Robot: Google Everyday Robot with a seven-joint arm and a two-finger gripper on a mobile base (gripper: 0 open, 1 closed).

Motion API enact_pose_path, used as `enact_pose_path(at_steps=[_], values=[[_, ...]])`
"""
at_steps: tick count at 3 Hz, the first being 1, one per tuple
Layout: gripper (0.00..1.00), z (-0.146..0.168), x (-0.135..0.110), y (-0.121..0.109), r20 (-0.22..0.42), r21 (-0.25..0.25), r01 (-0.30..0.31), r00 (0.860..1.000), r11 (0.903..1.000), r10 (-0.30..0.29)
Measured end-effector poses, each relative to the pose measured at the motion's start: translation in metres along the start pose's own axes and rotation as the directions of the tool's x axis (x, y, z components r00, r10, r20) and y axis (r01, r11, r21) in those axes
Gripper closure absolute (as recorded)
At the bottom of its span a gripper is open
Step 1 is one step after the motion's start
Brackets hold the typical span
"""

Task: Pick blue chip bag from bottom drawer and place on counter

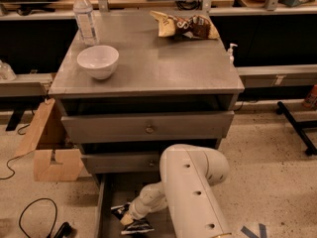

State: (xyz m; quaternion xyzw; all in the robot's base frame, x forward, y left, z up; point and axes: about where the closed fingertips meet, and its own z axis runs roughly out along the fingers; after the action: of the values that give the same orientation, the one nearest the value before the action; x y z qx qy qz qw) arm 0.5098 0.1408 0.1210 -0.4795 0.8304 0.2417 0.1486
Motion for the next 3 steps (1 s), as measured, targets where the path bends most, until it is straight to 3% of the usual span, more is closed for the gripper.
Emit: enact_pose_path(at_steps=[1, 2, 3], values=[[1.0, -0.002, -0.001, 0.0, 0.0, 0.0, 0.0, 1.0, 1.0, 0.0], [1.0, -0.028, -0.009, 0.02, 0.111, -0.045, 0.054, 0.993, 0.9975, -0.049], [1.0, -0.081, -0.01, 0.045, 0.212, -0.092, 0.119, 0.972, 0.9887, -0.097]])
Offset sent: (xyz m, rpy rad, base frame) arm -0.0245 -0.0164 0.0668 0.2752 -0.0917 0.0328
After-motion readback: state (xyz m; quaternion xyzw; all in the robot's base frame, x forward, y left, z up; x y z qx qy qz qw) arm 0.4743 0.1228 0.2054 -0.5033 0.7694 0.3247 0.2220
